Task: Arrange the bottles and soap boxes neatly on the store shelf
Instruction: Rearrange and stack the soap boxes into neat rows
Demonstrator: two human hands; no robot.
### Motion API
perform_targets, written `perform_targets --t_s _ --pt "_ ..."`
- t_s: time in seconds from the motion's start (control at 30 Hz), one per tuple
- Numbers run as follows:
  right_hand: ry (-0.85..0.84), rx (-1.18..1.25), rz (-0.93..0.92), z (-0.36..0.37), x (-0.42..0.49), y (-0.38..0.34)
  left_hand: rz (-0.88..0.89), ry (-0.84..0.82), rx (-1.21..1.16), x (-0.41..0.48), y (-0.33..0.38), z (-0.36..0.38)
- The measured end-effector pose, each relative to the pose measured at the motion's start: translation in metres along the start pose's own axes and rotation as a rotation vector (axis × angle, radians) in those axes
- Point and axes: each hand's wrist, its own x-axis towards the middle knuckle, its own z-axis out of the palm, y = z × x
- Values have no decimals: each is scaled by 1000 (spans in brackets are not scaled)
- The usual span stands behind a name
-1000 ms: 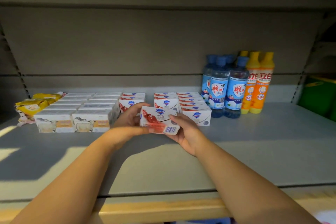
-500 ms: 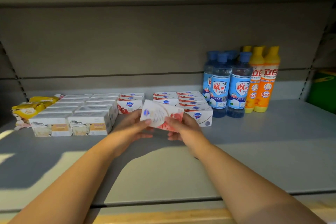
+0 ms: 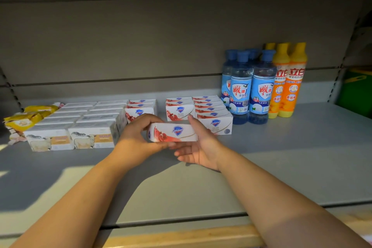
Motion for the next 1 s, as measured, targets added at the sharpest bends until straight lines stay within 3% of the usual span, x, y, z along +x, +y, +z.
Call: perform_targets --t_s 0.13,0.23,0.33,0.47,0.6,0.7,0.8,1.0 --pt "50 -98 -217 6 0 4 -160 -11 -258 2 -3 2" --pt "134 -242 -478 9 -1 6 -270 105 -282 7 -2 7" --pt "190 -256 -605 11 0 7 -497 160 -471 10 -2 10" --pt "324 -522 -804 16 -1 9 -773 -125 -792 11 -5 10" --pt "386 -758 -1046 34 -1 15 -866 -261 -1076 10 -6 18" --pt "371 -967 -1041 43 -1 18 -869 -376 -1198 7 -6 20" --pt "357 -997 -979 40 -4 18 -951 -441 -1193 5 -9 17" --pt "361 -867 -892 27 -4 17 -904 -255 -960 13 -14 12"
